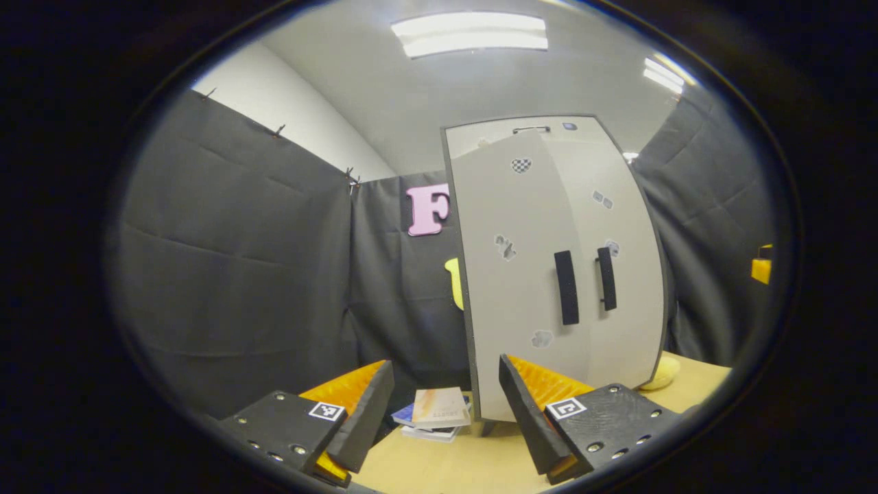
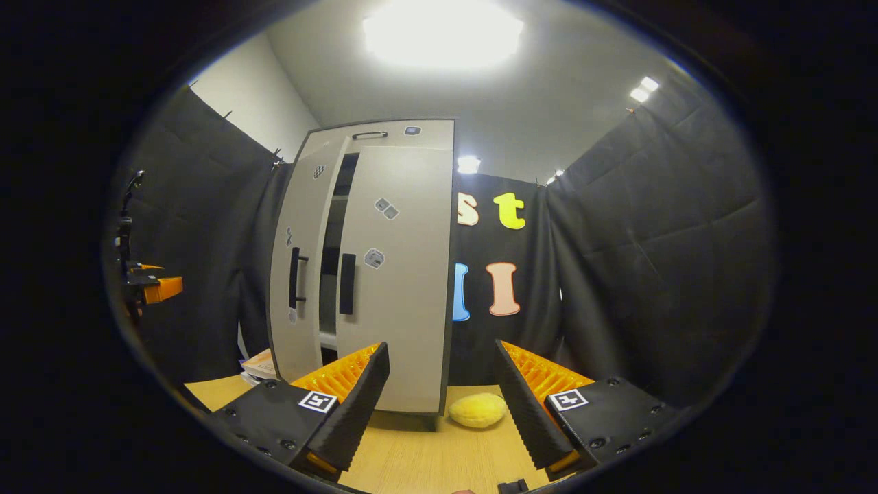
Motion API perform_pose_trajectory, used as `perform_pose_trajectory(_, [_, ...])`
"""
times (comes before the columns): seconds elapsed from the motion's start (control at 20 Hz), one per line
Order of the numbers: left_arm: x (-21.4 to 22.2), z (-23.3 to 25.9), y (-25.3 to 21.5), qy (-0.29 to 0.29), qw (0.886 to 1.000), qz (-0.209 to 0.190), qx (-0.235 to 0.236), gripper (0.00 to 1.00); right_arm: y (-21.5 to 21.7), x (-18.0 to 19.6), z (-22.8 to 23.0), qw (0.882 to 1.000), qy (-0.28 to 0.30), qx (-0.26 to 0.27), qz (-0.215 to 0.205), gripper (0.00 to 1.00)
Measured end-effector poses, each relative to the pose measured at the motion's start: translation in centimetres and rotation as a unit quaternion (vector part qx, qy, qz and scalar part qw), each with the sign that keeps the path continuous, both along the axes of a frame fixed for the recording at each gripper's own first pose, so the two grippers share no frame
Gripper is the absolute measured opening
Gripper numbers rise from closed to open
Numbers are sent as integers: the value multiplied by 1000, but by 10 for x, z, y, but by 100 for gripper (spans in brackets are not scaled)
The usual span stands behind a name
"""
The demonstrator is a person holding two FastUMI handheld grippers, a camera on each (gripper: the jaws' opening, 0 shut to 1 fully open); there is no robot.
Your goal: Grasp the bottle in the cabinet with the left hand and place it on the coaster, then close the right door with the right hand and the left door with the left hand.
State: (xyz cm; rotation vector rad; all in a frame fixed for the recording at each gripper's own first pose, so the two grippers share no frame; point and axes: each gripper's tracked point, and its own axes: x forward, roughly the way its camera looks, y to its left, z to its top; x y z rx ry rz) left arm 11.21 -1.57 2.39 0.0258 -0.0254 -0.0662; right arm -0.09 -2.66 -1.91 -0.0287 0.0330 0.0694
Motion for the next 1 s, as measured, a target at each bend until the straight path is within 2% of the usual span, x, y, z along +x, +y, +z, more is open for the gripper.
perform_pose_trajectory(0.05, [-4, 0, 5, -3, 1000, -1, 3, 90, 4, -4, 3, 1000, -3, 2, 1, 92])
perform_pose_trajectory(0.1, [-9, 0, 9, -5, 1000, -1, 4, 98, 10, -8, 4, 1000, -6, 4, 2, 92])
perform_pose_trajectory(0.15, [-14, 0, 13, -9, 1000, -2, 2, 97, 13, -12, 7, 1000, -9, 5, 2, 96])
perform_pose_trajectory(0.2, [-20, -2, 15, -10, 1000, -5, -1, 90, 15, -15, 9, 1000, -13, 5, 1, 92])
perform_pose_trajectory(0.3, [-30, -4, 20, -11, 1000, -6, -4, 90, 18, -21, 14, 1000, -19, 6, 0, 96])
perform_pose_trajectory(0.35, [-33, -5, 22, -11, 1000, -7, -6, 98, 20, -24, 16, 1000, -20, 7, 1, 96])
perform_pose_trajectory(0.4, [-37, -7, 23, -11, 1000, -9, -6, 98, 22, -26, 16, 1000, -21, 9, 1, 96])
perform_pose_trajectory(0.45, [-40, -9, 25, -10, 1000, -9, -5, 90, 24, -30, 17, 1000, -22, 10, 2, 96])
perform_pose_trajectory(0.5, [-43, -11, 28, -9, 1000, -8, -3, 90, 26, -32, 17, 1000, -22, 11, 3, 96])
perform_pose_trajectory(0.55, [-45, -13, 30, -8, 1000, -8, -1, 97, 28, -34, 18, 1000, -23, 10, 4, 96])
perform_pose_trajectory(0.6, [-48, -13, 31, -9, 1000, -7, -1, 97, 29, -35, 18, 1000, -24, 9, 5, 96])
perform_pose_trajectory(0.65, [-50, -14, 31, -9, 1000, -7, 0, 90, 31, -37, 17, 1000, -23, 7, 6, 96])
perform_pose_trajectory(0.75, [-53, -13, 33, -10, 1000, -6, 1, 90, 34, -38, 14, 1000, -20, 6, 8, 96])
perform_pose_trajectory(0.8, [-55, -14, 33, -10, 1000, -6, 1, 97, 36, -39, 14, 1000, -18, 8, 11, 96])
perform_pose_trajectory(0.85, [-55, -13, 34, -10, 1000, -5, 0, 84, 37, -39, 14, 1000, -17, 10, 13, 96])
perform_pose_trajectory(0.9, [-56, -13, 35, -11, 1000, -5, 0, 90, 38, -40, 14, 1000, -17, 12, 14, 96])
perform_pose_trajectory(0.95, [-56, -13, 36, -12, 1000, -3, 0, 90, 39, -40, 15, 1000, -18, 12, 15, 96])
perform_pose_trajectory(1.0, [-57, -12, 37, -11, 1000, -3, 1, 97, 40, -40, 15, 1000, -18, 12, 16, 96])
